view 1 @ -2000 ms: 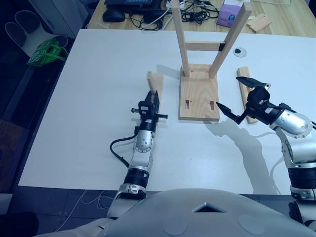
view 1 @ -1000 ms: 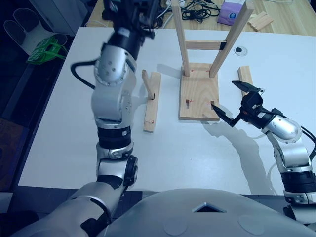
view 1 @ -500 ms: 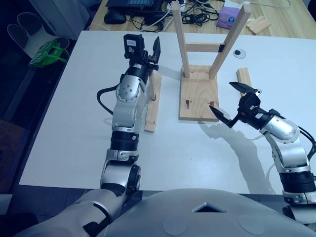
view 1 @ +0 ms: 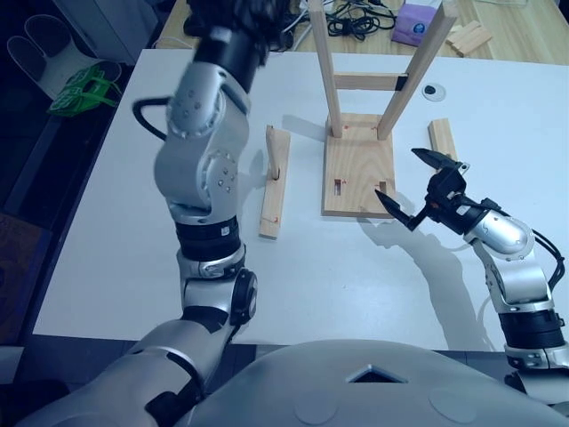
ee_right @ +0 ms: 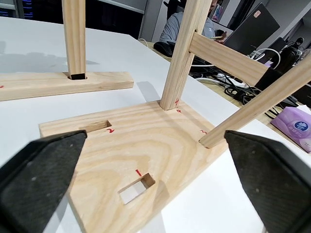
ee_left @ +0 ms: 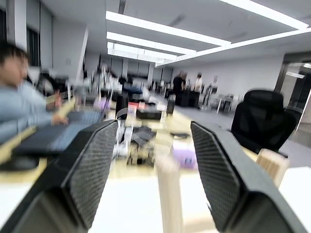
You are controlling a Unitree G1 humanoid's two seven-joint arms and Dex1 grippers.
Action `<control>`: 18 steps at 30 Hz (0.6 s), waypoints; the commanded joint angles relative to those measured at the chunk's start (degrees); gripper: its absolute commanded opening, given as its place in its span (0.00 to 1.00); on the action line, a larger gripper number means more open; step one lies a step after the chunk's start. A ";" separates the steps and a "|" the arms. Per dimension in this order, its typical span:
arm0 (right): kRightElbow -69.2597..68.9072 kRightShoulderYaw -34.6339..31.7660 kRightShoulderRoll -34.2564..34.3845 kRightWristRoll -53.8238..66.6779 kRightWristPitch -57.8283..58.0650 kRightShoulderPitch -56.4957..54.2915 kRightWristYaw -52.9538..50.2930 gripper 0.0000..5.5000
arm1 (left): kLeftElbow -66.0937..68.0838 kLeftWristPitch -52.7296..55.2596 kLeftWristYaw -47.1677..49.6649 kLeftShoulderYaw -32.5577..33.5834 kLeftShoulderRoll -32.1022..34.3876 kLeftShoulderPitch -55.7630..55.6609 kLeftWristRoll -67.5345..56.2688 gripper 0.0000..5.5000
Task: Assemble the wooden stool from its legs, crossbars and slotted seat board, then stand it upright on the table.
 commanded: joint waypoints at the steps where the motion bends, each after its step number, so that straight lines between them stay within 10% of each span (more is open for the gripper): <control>1: -1.04 -0.12 -0.38 -0.76 -0.24 0.57 -0.11 0.98 | 16.28 -1.17 -0.52 -0.34 -0.20 11.21 2.11 0.50; 18: -0.90 -0.04 -0.14 -0.99 -0.12 0.37 -0.16 0.98 | 1.02 -9.23 0.91 3.18 0.04 3.26 -3.51 0.50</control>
